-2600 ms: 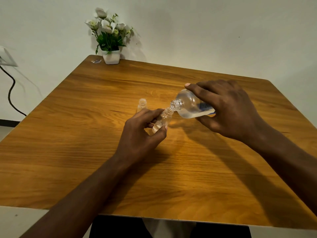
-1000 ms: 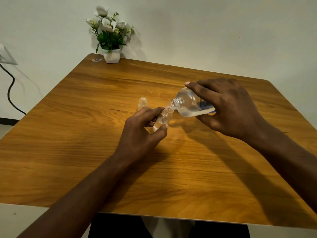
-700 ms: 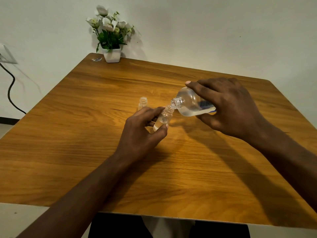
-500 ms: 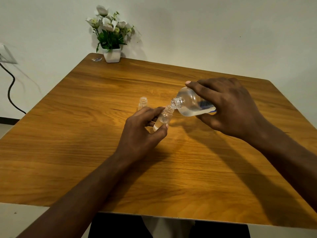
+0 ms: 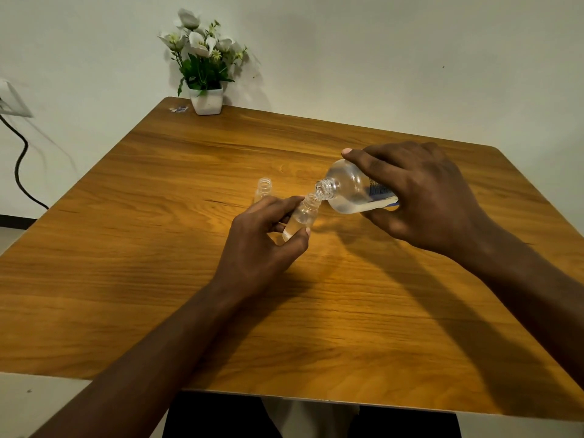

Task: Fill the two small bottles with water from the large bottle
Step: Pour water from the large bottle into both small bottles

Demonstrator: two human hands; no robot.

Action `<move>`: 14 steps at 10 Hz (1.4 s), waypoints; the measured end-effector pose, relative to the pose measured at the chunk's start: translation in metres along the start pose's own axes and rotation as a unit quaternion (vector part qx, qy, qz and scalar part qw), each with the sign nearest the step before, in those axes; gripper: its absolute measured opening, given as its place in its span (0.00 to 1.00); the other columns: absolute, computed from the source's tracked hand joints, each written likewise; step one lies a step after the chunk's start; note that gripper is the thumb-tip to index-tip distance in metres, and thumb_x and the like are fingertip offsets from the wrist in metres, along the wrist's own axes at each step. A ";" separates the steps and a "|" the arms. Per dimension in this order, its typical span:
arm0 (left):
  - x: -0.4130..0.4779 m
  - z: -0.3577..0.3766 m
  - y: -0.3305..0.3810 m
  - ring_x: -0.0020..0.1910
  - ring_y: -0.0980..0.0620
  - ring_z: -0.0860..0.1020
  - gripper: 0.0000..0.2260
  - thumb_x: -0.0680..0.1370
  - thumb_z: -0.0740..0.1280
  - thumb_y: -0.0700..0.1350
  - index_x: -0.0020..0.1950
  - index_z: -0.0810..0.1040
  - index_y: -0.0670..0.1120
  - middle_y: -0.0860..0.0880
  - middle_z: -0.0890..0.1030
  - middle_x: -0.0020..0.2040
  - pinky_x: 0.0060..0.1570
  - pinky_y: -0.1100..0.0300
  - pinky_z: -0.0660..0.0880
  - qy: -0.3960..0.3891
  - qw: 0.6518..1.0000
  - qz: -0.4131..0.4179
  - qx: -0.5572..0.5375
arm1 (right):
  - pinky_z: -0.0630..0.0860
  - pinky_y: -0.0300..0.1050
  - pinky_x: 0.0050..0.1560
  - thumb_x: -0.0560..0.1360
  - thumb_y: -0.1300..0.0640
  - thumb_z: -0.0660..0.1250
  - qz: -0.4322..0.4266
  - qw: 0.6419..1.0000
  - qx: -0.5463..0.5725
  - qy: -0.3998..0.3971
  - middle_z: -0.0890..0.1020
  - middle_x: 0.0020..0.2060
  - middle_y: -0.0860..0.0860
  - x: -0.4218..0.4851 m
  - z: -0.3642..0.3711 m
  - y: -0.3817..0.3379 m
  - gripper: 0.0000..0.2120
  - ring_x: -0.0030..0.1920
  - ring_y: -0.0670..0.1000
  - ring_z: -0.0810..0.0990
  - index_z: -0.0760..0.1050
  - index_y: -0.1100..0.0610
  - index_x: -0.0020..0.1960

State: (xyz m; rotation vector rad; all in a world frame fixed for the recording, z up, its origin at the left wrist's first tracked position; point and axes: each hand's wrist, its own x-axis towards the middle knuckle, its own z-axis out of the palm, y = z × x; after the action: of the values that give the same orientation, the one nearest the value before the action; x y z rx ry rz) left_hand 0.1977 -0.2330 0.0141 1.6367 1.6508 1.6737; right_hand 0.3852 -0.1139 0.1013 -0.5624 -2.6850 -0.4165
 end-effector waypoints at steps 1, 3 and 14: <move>0.000 0.000 0.000 0.46 0.55 0.79 0.19 0.71 0.71 0.41 0.62 0.78 0.46 0.51 0.80 0.48 0.49 0.54 0.78 0.000 1.000 0.002 -0.002 | 0.70 0.58 0.56 0.69 0.54 0.75 0.001 1.000 -0.002 0.000 0.78 0.63 0.57 0.000 0.000 0.001 0.35 0.61 0.62 0.76 0.68 0.56 0.72; -0.001 0.000 -0.001 0.47 0.53 0.80 0.20 0.71 0.71 0.42 0.63 0.78 0.45 0.51 0.81 0.49 0.48 0.55 0.79 -0.005 1.000 0.005 -0.002 | 0.70 0.58 0.56 0.69 0.54 0.75 -0.001 1.000 0.001 -0.001 0.78 0.62 0.57 0.000 0.000 0.000 0.35 0.61 0.62 0.76 0.68 0.56 0.72; 0.000 0.000 -0.002 0.48 0.53 0.80 0.19 0.71 0.71 0.41 0.62 0.78 0.45 0.50 0.81 0.50 0.49 0.54 0.78 -0.011 1.000 0.006 -0.006 | 0.71 0.59 0.55 0.67 0.54 0.77 -0.003 1.000 0.000 0.001 0.78 0.62 0.58 -0.002 0.001 0.001 0.36 0.61 0.63 0.76 0.68 0.57 0.72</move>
State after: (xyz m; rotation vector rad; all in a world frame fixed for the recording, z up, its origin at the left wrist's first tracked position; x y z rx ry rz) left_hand 0.1965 -0.2327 0.0120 1.6557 1.6210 1.6631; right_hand 0.3865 -0.1136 0.0998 -0.5536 -2.6845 -0.4179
